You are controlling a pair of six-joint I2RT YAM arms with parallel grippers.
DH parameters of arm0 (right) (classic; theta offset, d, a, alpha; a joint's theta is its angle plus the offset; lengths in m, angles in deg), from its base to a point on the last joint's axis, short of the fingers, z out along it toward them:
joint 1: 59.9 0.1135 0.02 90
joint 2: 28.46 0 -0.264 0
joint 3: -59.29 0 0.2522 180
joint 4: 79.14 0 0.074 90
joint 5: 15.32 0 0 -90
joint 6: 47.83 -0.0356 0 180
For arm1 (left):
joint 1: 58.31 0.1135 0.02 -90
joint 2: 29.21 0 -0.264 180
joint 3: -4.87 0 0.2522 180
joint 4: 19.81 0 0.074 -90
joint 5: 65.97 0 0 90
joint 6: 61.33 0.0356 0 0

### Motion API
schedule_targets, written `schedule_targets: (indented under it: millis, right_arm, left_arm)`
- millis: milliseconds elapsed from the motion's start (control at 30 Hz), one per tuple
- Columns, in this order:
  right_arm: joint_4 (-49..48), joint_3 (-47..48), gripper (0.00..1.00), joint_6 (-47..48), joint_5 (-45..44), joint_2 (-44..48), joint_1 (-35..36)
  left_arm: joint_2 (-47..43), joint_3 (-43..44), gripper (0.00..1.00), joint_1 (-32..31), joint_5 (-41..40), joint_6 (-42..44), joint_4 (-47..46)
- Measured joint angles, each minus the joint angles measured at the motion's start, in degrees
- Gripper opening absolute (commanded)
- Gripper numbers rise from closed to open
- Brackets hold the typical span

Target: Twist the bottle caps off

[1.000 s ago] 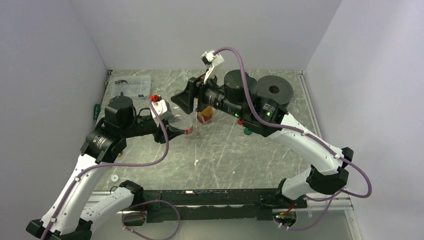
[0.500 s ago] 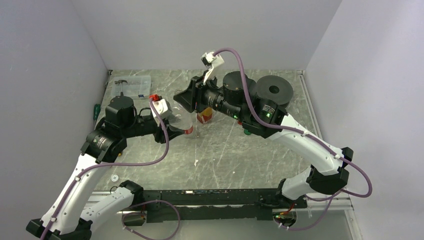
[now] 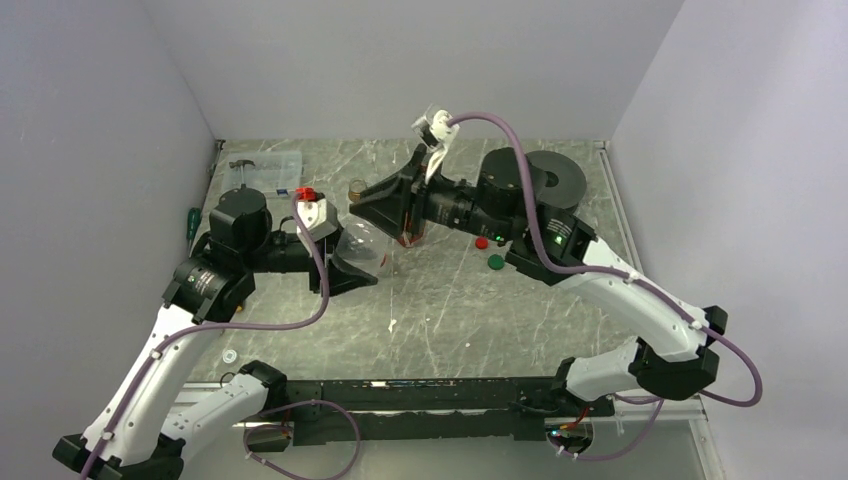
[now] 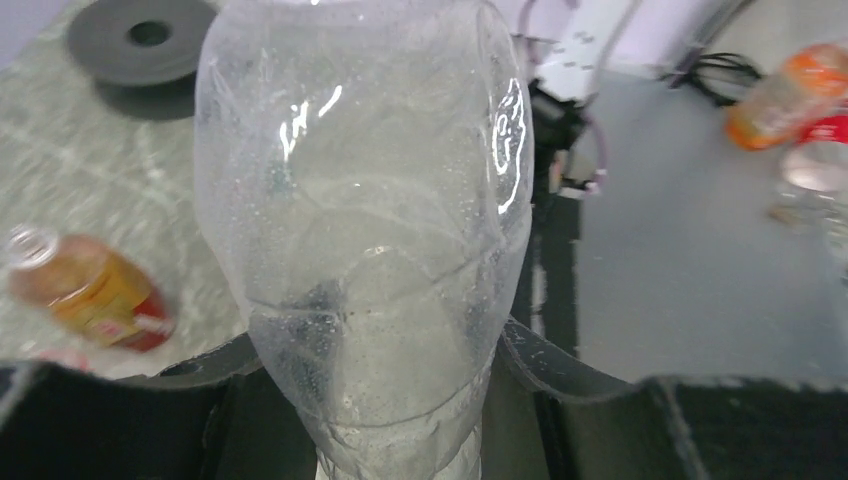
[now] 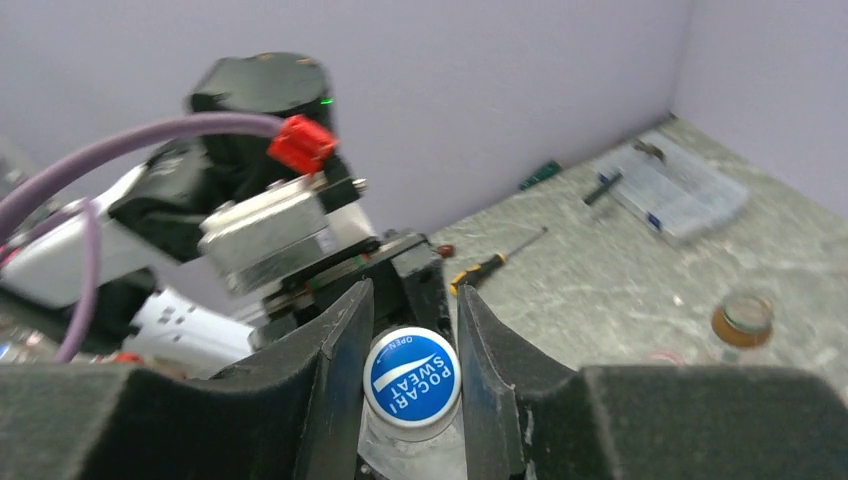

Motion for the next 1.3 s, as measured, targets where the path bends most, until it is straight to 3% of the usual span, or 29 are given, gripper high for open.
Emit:
schedule_targets:
  millis: [167, 267, 300, 367, 400, 500, 633, 800, 1000, 1300]
  right_arm:
    - [-5.68, -2.84, 0.1, 3.98, 14.71, 3.5, -1.09]
    - [-8.66, -3.19, 0.21, 4.85, 23.8, 3.69, -2.34]
    - [-9.18, -3.23, 0.29, 5.01, 26.25, 3.69, -2.78]
    - [-9.6, -3.28, 0.59, 5.55, 29.42, 3.69, -3.34]
    - [-9.62, -3.28, 0.68, 5.77, 29.99, 3.69, -3.45]
    - [-8.57, -3.26, 0.89, 6.62, 29.14, 3.69, -3.5]
    - [-6.64, -2.84, 0.97, 5.7, 17.94, 3.69, -3.08]
    - [-3.17, -1.03, 0.98, 3.02, 3.37, 3.65, -2.43]
    - [8.15, 13.03, 0.93, -1.38, -13.35, -3.04, -0.7]
    - [14.27, 12.79, 0.74, -4.92, -19.74, -6.84, 0.22]
  left_arm:
    - [0.37, 0.9, 0.0, -0.52, 12.52, -4.87, -3.3]
    - [0.61, 1.33, 0.0, -0.7, 17.18, -6.64, -4.24]
    - [0.72, 1.42, 0.0, -0.7, 18.38, -7.02, -4.31]
    - [0.9, 1.51, 0.0, -0.7, 20.06, -7.34, -4.28]
    - [0.96, 1.53, 0.0, -0.7, 20.61, -7.45, -4.24]
    - [1.01, 1.64, 0.0, -0.28, 20.11, -7.91, -3.72]
    - [1.05, 1.7, 0.0, -0.09, 16.61, -5.68, -1.53]
    - [1.03, 1.73, 0.0, -0.09, 7.23, -0.59, 1.25]
    - [0.9, 0.87, 0.0, -0.09, -6.43, 5.27, 1.2]
    - [0.85, -1.01, 0.0, -0.09, -18.08, 8.09, 0.81]
